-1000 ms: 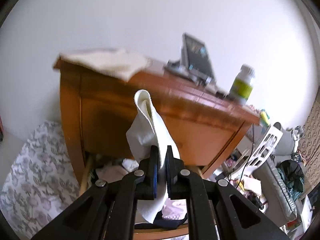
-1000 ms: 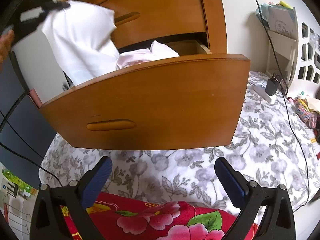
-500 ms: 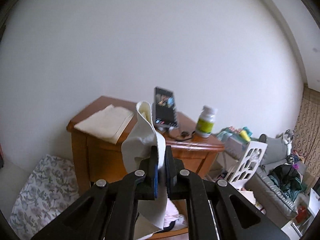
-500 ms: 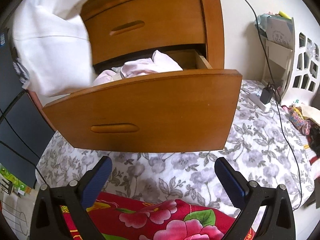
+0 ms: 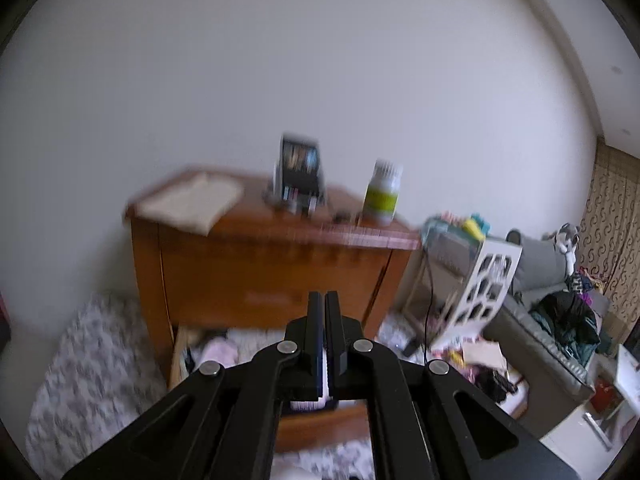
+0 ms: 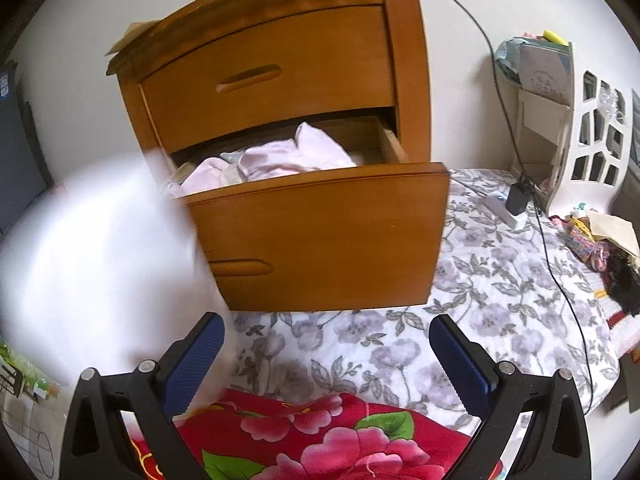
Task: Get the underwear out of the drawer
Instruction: 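Lower the white cloth onto the bedsheet and open the left gripper, then reach the right gripper into the drawer and grasp the pink cloth, then lift the pink cloth up out of the drawer with the right gripper, then lower the pink cloth onto the bedsheet and open the right gripper, then reach the left gripper into the drawer and grasp a pink sock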
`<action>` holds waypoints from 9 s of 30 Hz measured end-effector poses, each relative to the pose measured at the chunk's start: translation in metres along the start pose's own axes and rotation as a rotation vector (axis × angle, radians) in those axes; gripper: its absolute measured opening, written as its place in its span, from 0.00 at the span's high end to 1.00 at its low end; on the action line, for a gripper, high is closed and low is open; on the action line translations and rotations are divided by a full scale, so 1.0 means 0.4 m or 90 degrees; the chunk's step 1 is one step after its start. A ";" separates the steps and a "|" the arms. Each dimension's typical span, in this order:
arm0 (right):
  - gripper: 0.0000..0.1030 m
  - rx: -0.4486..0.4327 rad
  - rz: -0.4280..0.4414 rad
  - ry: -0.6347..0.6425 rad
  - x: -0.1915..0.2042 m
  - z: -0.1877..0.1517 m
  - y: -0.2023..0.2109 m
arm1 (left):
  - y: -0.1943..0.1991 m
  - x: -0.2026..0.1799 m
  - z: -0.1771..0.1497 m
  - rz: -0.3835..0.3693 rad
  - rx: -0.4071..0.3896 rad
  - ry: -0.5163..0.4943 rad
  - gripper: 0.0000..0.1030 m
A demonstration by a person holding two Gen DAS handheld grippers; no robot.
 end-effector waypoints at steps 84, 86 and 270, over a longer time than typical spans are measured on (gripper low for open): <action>0.02 -0.019 0.012 0.224 0.182 0.374 -0.068 | -0.230 0.363 -0.707 0.283 0.273 -0.008 0.03; 0.03 0.008 0.005 0.236 0.197 0.376 -0.100 | -0.229 0.364 -0.707 0.281 0.272 -0.004 0.03; 0.00 -0.014 -0.024 0.055 0.082 0.161 0.031 | -0.176 0.328 -0.313 0.188 0.197 0.005 0.00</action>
Point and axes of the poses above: each gripper's, at about its wrist camera, not at the fingertips, and y roughly against the way its jaws point, x to its left, z to its top, the point moved 9 cm from there along -y, roughly the way its jaws point, and after that the axes turned 6 degrees about -z, right-handed, at the moved point
